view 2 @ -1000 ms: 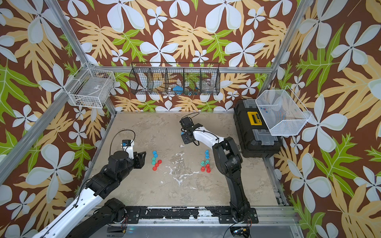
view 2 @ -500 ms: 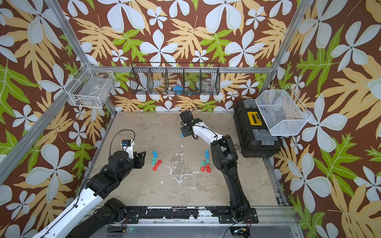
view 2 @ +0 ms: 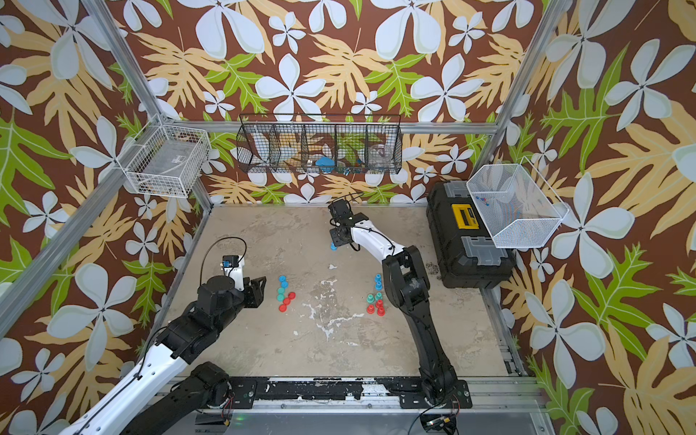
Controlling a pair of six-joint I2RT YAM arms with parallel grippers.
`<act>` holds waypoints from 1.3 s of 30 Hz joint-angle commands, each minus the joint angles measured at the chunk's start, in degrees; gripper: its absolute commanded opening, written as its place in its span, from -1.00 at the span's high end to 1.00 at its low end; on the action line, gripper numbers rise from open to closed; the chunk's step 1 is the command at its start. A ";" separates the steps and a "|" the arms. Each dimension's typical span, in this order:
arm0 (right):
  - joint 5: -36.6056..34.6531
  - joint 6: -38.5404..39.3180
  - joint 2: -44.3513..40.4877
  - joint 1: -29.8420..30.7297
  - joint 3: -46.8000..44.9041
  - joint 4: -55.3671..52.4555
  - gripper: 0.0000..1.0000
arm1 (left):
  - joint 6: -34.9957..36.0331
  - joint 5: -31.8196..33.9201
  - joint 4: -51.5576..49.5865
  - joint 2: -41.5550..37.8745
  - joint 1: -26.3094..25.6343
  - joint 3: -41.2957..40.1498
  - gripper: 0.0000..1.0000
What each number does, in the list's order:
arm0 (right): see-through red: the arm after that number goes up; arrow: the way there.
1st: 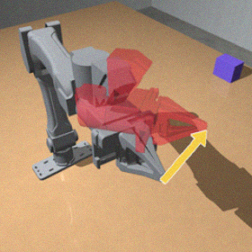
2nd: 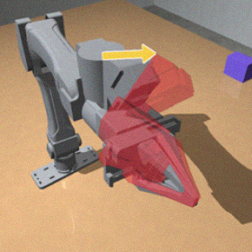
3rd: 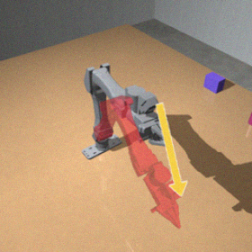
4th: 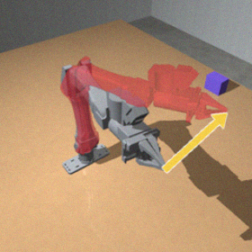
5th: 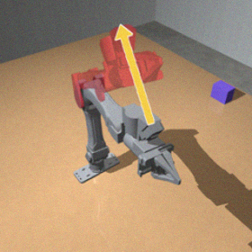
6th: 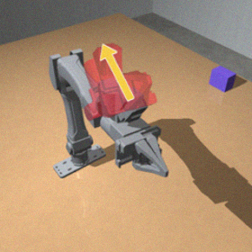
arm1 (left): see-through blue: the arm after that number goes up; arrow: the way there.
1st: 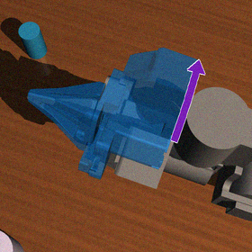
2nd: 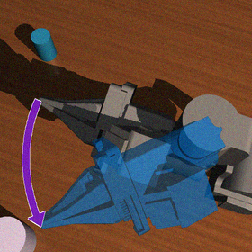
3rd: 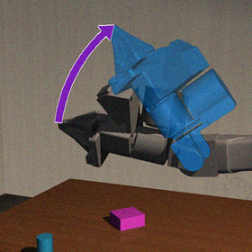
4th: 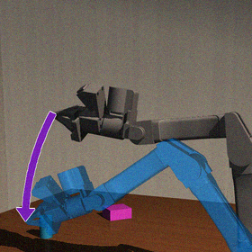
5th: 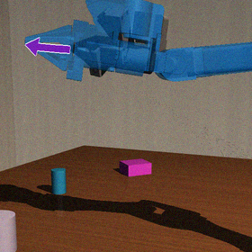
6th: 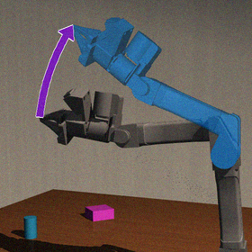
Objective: Close the stamp cap
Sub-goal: Place the stamp at the center of the board.
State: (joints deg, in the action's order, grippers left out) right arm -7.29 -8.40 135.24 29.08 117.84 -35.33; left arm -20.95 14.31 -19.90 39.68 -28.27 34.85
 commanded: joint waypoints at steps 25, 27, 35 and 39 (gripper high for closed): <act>3.42 -1.41 2.06 0.11 -1.65 -0.79 0.80 | 0.38 0.00 -0.34 -0.05 0.06 0.22 -0.12; 3.42 -1.43 2.21 0.10 -1.74 -0.79 0.80 | 0.42 0.03 -0.38 -0.08 0.06 0.17 -0.12; 3.34 -1.44 2.39 0.14 -1.65 -0.97 0.79 | 0.38 0.03 -0.32 -0.05 0.06 0.19 -0.12; 3.18 -1.53 2.20 0.10 -1.65 -1.23 0.72 | 0.43 0.11 -0.34 -0.10 0.06 0.26 -0.12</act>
State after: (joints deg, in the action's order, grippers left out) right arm -4.21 -9.19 137.27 29.19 116.27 -35.40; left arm -20.95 14.31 -19.90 39.68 -28.27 34.85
